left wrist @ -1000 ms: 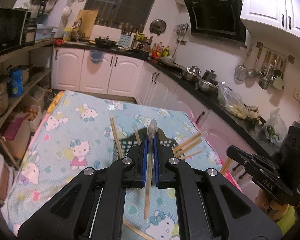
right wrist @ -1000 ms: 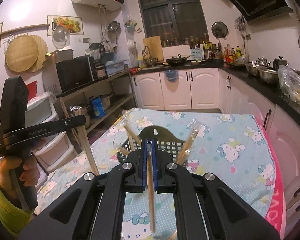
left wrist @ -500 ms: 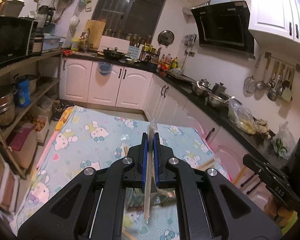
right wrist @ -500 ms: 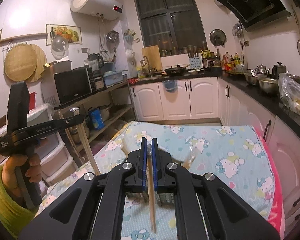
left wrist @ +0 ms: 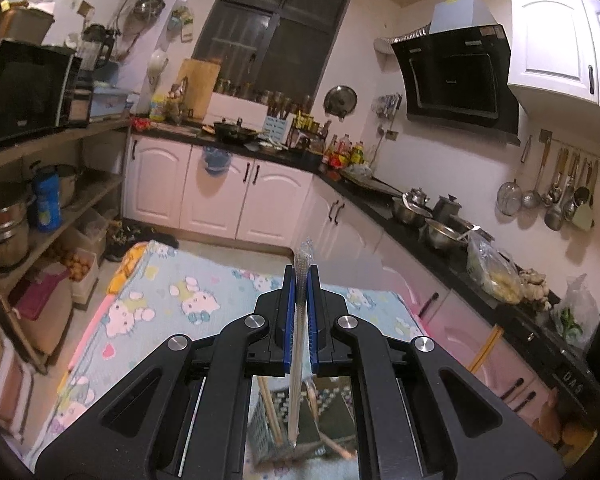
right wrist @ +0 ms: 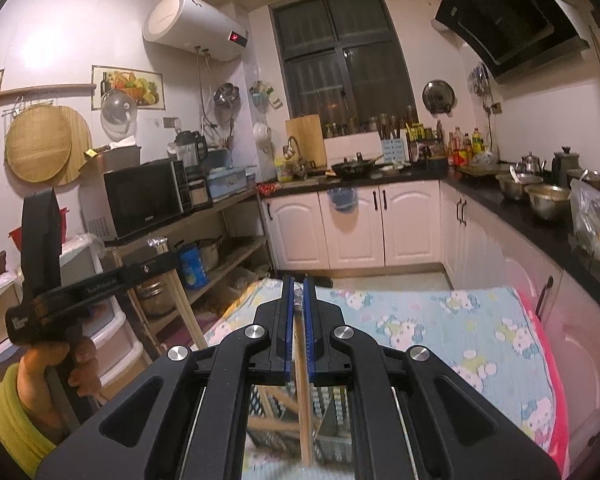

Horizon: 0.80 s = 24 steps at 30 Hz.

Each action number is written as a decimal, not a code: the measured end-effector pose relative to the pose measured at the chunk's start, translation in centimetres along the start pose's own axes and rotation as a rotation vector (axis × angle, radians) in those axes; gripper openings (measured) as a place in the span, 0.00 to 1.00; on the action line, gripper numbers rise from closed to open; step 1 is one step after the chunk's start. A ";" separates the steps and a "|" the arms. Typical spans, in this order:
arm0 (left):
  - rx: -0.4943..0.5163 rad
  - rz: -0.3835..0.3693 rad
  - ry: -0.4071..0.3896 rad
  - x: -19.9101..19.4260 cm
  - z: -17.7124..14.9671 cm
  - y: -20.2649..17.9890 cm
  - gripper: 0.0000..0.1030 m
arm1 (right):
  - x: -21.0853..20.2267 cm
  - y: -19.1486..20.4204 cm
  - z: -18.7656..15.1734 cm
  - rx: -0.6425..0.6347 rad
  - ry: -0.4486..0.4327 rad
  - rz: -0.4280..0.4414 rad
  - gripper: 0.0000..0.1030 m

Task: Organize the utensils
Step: 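Lower the chopstick bundle into a caddy slot and open the left tool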

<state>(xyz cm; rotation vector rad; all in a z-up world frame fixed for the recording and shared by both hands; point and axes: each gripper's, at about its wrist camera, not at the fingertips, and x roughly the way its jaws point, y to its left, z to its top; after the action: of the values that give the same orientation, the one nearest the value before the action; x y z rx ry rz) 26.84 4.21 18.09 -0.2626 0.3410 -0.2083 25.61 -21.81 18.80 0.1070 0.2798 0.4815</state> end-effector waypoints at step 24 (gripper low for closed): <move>-0.024 0.011 0.085 5.1 -7.3 1.6 0.01 | 6.8 -1.7 -3.6 0.032 0.029 -0.046 0.05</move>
<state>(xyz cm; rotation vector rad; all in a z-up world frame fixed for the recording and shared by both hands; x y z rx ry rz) 29.21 2.91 9.44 -0.2758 0.4288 -0.2048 31.07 -19.99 13.40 0.1245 0.3177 0.4329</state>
